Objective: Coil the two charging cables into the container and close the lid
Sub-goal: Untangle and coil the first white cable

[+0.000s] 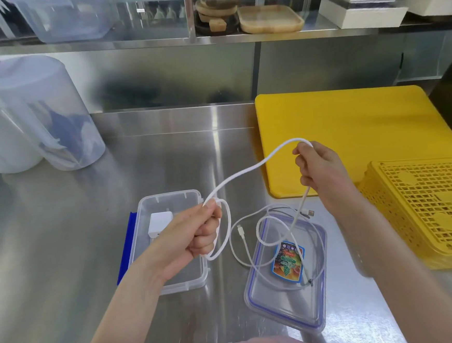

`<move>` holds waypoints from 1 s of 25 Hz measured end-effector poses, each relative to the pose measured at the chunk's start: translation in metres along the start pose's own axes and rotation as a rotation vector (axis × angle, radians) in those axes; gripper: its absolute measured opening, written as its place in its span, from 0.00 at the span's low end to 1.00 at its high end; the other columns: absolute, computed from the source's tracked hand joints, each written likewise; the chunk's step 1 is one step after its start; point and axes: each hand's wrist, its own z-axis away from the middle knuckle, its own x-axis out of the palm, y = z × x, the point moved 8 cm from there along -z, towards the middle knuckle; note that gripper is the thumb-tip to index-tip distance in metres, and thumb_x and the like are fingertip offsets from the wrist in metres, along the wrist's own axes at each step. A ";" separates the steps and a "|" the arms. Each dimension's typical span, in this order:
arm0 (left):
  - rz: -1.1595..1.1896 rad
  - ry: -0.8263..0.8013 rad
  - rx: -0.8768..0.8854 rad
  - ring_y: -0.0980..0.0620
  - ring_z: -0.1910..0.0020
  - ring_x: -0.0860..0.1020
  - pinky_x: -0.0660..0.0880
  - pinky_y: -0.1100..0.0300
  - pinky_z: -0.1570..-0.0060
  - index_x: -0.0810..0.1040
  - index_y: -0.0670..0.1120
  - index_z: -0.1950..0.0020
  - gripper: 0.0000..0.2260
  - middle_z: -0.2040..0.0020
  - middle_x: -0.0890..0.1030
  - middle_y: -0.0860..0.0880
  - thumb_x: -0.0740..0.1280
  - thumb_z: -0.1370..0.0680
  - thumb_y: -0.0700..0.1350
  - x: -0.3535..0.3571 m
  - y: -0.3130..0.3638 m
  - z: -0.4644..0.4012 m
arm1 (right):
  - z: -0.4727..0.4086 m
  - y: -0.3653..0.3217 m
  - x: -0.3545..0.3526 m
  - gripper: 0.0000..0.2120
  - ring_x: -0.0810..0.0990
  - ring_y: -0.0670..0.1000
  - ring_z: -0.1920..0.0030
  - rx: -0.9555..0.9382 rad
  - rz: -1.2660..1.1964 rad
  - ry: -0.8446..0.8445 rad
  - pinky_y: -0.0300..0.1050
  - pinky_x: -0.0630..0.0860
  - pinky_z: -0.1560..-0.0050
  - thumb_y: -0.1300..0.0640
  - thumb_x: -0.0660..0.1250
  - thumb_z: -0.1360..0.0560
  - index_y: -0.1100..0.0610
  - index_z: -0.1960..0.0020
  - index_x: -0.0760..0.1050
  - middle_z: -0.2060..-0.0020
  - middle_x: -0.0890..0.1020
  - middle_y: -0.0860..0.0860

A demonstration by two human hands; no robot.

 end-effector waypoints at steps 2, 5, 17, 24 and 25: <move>-0.011 -0.001 -0.040 0.60 0.81 0.55 0.54 0.68 0.80 0.68 0.47 0.65 0.15 0.77 0.58 0.55 0.54 0.21 0.51 0.001 -0.003 -0.002 | 0.000 0.000 0.002 0.14 0.63 0.42 0.79 0.003 -0.041 -0.023 0.33 0.61 0.77 0.60 0.54 0.21 0.54 0.60 0.74 0.72 0.67 0.49; 0.012 -0.007 -0.076 0.60 0.81 0.54 0.52 0.67 0.78 0.63 0.47 0.68 0.18 0.77 0.58 0.55 0.52 0.21 0.54 0.002 -0.008 -0.002 | 0.001 0.000 0.016 0.14 0.68 0.44 0.72 -0.008 -0.064 -0.094 0.34 0.68 0.70 0.58 0.54 0.21 0.53 0.58 0.77 0.71 0.73 0.48; 0.013 0.085 -0.116 0.57 0.79 0.55 0.58 0.67 0.77 0.63 0.47 0.67 0.16 0.76 0.58 0.53 0.55 0.22 0.54 -0.027 -0.027 0.009 | 0.008 0.068 0.091 0.09 0.62 0.44 0.76 0.229 0.217 -0.378 0.32 0.62 0.78 0.58 0.54 0.21 0.57 0.48 0.73 0.72 0.67 0.50; -0.105 0.234 -0.107 0.57 0.80 0.56 0.58 0.64 0.74 0.60 0.47 0.67 0.17 0.79 0.60 0.55 0.52 0.19 0.51 -0.046 -0.031 0.007 | 0.013 0.081 0.090 0.16 0.78 0.48 0.60 0.266 0.217 -0.484 0.41 0.75 0.56 0.49 0.53 0.21 0.59 0.45 0.73 0.62 0.81 0.48; -0.089 0.261 -0.097 0.57 0.80 0.56 0.57 0.63 0.72 0.60 0.47 0.67 0.17 0.79 0.60 0.56 0.52 0.19 0.52 -0.049 -0.030 0.006 | 0.013 0.087 0.087 0.17 0.79 0.48 0.60 0.283 0.252 -0.503 0.40 0.75 0.56 0.49 0.51 0.20 0.58 0.43 0.72 0.61 0.82 0.48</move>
